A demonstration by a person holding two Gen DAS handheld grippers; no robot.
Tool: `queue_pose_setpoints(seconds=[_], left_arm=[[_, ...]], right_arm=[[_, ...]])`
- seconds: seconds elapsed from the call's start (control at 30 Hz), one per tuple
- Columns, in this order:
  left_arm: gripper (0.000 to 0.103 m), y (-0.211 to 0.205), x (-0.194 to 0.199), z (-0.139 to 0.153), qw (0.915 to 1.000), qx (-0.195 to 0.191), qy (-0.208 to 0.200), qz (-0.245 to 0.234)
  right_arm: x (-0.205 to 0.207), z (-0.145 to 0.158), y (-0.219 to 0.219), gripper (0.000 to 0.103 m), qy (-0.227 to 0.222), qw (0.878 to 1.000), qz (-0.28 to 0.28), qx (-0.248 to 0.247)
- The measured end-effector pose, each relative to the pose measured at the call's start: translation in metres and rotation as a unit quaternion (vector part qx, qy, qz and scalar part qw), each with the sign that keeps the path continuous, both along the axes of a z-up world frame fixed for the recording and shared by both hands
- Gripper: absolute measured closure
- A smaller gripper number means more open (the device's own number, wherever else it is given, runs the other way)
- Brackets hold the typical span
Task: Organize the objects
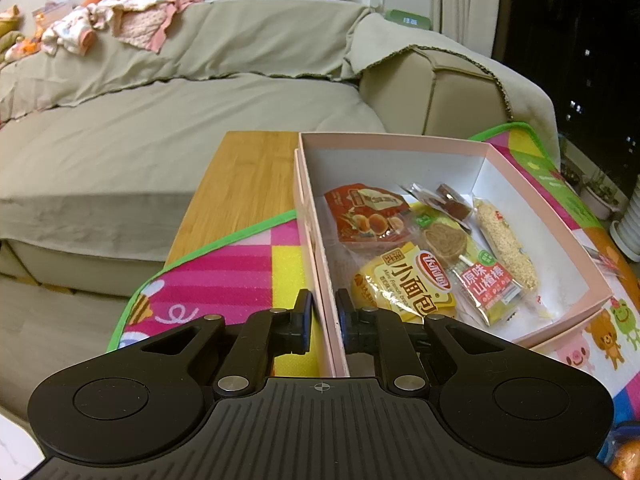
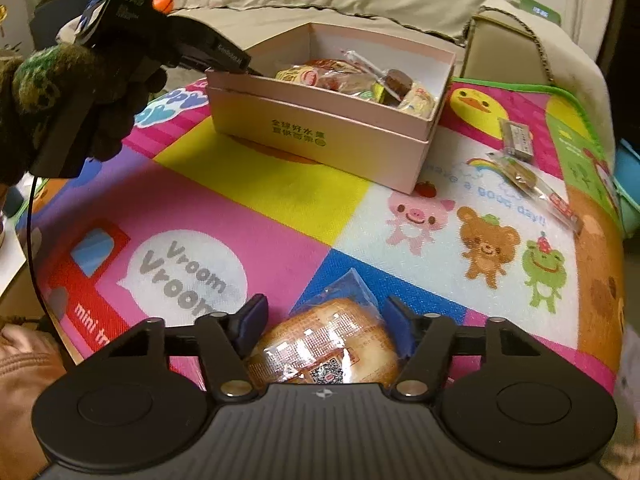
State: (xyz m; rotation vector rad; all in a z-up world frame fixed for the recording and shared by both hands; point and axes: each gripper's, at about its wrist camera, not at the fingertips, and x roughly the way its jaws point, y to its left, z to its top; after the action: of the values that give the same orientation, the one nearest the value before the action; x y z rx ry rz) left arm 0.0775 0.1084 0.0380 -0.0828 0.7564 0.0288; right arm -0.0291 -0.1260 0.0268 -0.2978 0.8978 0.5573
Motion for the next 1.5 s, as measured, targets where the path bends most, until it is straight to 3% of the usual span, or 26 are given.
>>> queue_pose_setpoints(seconds=[0.4, 0.83, 1.03, 1.37, 1.5], left_arm=[[0.087, 0.003, -0.001, -0.001, 0.9999, -0.012, -0.003, 0.001], [0.086, 0.007, -0.003, -0.002, 0.9997, -0.023, -0.007, 0.000], [0.086, 0.006, -0.003, -0.002, 0.9997, -0.023, -0.007, 0.000], [0.086, 0.006, -0.002, -0.002, 0.9997, -0.023, -0.006, -0.001], [0.086, 0.007, -0.002, -0.002, 0.9997, -0.025, -0.007, -0.004]], right_arm=[[0.001, 0.021, 0.013, 0.062, 0.008, 1.000, -0.022, -0.015], [0.003, 0.040, 0.034, 0.068, -0.008, 1.000, -0.013, -0.025], [0.005, 0.052, 0.035, 0.068, -0.009, 1.000, -0.014, 0.001], [0.008, 0.097, 0.045, 0.068, -0.042, 0.999, 0.005, 0.016], [0.013, 0.126, 0.049, 0.068, -0.079, 0.997, 0.007, 0.018]])
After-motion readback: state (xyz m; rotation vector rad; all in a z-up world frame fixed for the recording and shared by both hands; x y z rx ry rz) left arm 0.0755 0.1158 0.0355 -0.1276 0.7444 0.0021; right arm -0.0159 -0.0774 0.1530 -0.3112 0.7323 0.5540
